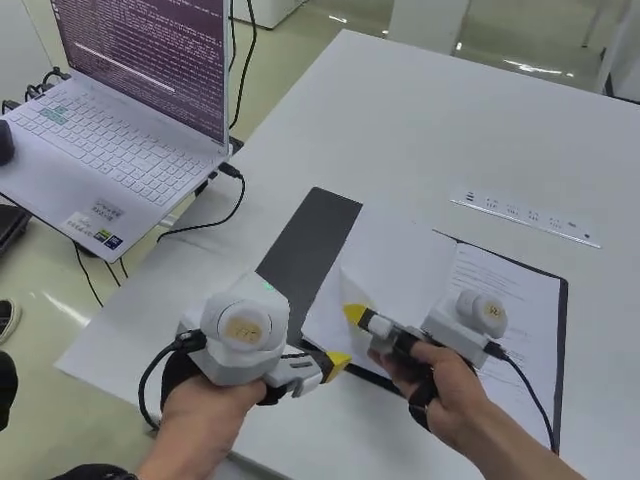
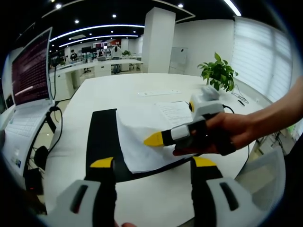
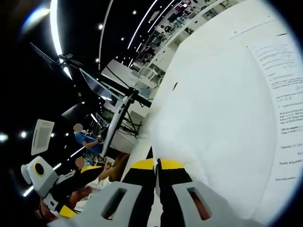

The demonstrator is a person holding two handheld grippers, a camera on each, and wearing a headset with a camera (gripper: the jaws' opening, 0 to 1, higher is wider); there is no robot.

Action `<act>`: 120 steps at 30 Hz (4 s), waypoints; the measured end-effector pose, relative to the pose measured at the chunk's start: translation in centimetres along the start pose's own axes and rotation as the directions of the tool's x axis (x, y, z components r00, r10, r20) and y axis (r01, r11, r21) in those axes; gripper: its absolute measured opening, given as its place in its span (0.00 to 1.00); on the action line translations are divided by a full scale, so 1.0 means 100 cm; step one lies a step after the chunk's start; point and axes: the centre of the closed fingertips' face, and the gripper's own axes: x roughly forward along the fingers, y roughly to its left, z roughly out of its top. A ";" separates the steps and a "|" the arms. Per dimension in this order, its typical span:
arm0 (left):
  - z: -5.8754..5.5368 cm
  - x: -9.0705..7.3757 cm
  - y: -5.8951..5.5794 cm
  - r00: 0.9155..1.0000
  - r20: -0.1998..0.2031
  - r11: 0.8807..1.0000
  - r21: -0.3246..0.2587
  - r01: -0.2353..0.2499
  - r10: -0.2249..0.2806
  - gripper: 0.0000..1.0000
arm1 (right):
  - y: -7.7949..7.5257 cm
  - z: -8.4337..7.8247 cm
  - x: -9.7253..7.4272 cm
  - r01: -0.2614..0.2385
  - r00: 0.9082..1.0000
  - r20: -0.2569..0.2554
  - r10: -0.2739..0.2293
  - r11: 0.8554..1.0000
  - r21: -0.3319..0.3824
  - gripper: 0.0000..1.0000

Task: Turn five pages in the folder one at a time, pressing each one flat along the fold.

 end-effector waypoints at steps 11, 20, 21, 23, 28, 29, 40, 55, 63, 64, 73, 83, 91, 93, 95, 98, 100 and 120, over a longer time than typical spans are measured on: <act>0.001 0.002 0.003 1.000 0.000 1.000 -0.014 -0.002 0.002 0.63 | -0.015 -0.008 0.016 0.022 0.999 -0.024 -0.020 0.999 0.046 0.00; 0.008 0.002 0.008 1.000 0.017 0.999 -0.036 -0.012 0.013 0.62 | -0.022 -0.018 0.027 0.050 0.997 -0.055 -0.047 0.997 0.063 0.00; 0.009 0.002 0.008 1.000 0.019 0.999 -0.040 -0.012 0.012 0.62 | -0.023 -0.020 0.028 0.060 0.996 -0.063 -0.056 0.997 0.054 0.03; 0.010 0.001 0.008 1.000 0.023 0.999 -0.041 -0.010 0.011 0.62 | -0.023 -0.023 0.029 0.066 0.996 -0.070 -0.063 0.996 0.051 0.06; 0.014 -0.002 0.008 0.999 0.036 0.999 -0.048 -0.010 0.012 0.62 | -0.020 -0.035 0.030 0.069 0.994 -0.092 -0.066 0.997 0.035 0.19; 0.015 -0.002 0.008 0.999 0.037 0.999 -0.050 -0.011 0.013 0.62 | -0.018 -0.038 0.029 0.066 0.993 -0.100 -0.063 0.997 0.032 0.22; 0.011 -0.004 0.004 0.999 0.036 0.999 -0.051 0.002 -0.001 0.61 | 0.002 -0.036 0.015 0.006 0.995 -0.100 -0.007 1.000 -0.008 0.31; 0.006 0.000 0.001 0.999 0.012 0.999 -0.029 0.041 -0.041 0.51 | 0.000 -0.019 -0.049 0.046 0.999 -0.018 -0.049 0.989 -0.138 0.36; -0.007 0.006 0.001 0.995 -0.027 0.996 -0.007 0.092 -0.092 0.38 | -0.016 -0.017 -0.082 0.110 0.994 0.007 -0.110 0.975 -0.194 0.33; -0.009 0.008 0.002 0.995 -0.034 0.995 -0.007 0.097 -0.097 0.36 | -0.018 -0.015 -0.087 0.118 0.993 0.023 -0.116 0.975 -0.187 0.33; -0.026 0.020 0.005 0.986 -0.098 0.991 0.024 0.135 -0.132 0.26 | -0.030 -0.012 -0.122 0.170 0.983 0.094 -0.156 0.973 -0.157 0.32; -0.024 0.043 0.009 0.981 -0.096 0.985 0.006 0.173 -0.171 0.13 | -0.042 -0.012 -0.154 0.221 0.972 0.121 -0.202 0.962 -0.161 0.31; -0.027 0.066 0.017 0.977 -0.124 0.984 0.018 0.176 -0.172 0.06 | -0.052 -0.024 -0.182 0.258 0.962 0.124 -0.241 0.956 -0.140 0.29; -0.030 0.072 0.016 0.973 -0.138 0.982 0.010 0.186 -0.183 0.05 | -0.055 -0.028 -0.187 0.269 0.960 0.119 -0.253 0.953 -0.142 0.29; -0.031 0.077 0.016 0.970 -0.145 0.980 0.003 0.197 -0.195 0.06 | -0.056 -0.033 -0.189 0.277 0.959 0.102 -0.263 0.946 -0.166 0.27; -0.034 0.085 0.018 0.969 -0.153 0.980 0.013 0.197 -0.193 0.04 | -0.055 -0.041 -0.191 0.269 0.963 0.082 -0.258 0.947 -0.174 0.26; -0.034 0.087 0.019 0.968 -0.159 0.980 0.011 0.196 -0.192 0.02 | -0.056 -0.044 -0.191 0.269 0.963 0.074 -0.259 0.947 -0.177 0.26; -0.074 0.102 0.043 0.956 -0.256 0.989 -0.052 0.137 -0.146 0.00 | -0.057 -0.032 -0.175 0.256 0.966 0.057 -0.250 0.952 -0.166 0.21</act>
